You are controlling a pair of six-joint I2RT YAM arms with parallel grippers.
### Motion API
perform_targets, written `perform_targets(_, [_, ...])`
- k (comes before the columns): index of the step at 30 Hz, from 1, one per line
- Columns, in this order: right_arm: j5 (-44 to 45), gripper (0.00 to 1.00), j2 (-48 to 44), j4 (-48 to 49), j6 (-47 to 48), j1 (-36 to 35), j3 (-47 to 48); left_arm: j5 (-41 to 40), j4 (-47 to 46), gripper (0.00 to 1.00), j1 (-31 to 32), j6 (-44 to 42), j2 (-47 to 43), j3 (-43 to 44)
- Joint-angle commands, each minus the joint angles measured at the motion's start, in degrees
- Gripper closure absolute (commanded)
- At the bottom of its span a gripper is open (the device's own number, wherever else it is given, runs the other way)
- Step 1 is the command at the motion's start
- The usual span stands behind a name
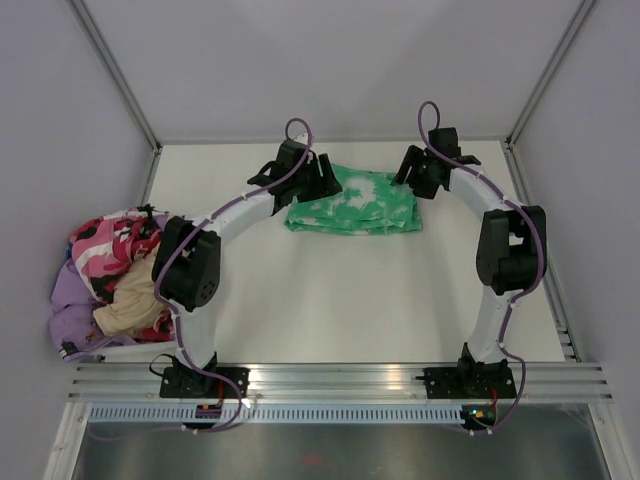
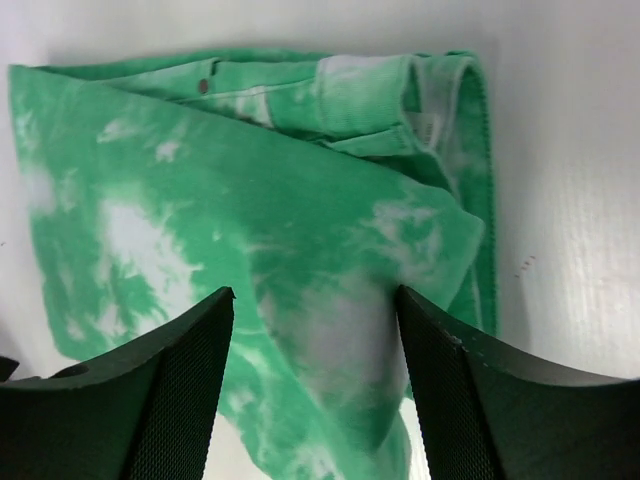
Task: Fold and stack the trousers
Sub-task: Fold the trousers
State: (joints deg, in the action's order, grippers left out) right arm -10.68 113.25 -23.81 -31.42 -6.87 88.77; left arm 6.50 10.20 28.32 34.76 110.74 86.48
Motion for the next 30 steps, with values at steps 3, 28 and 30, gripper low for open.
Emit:
perform_targets(3, [9.5, 0.27, -1.2, -9.7, 3.4, -0.1, 7.1, 3.3, -0.6, 0.29, -1.3, -4.5, -1.4, -1.2])
perform_targets(28, [5.8, 0.29, 0.9, 13.1, -10.7, -0.2, -4.8, 5.7, 0.8, 0.28, -4.5, -4.4, 1.0, -1.2])
perform_targets(30, [7.1, 0.31, 0.6, 14.0, -9.6, -0.2, -4.8, 5.5, 0.4, 0.28, -4.5, -4.0, 0.8, -1.9])
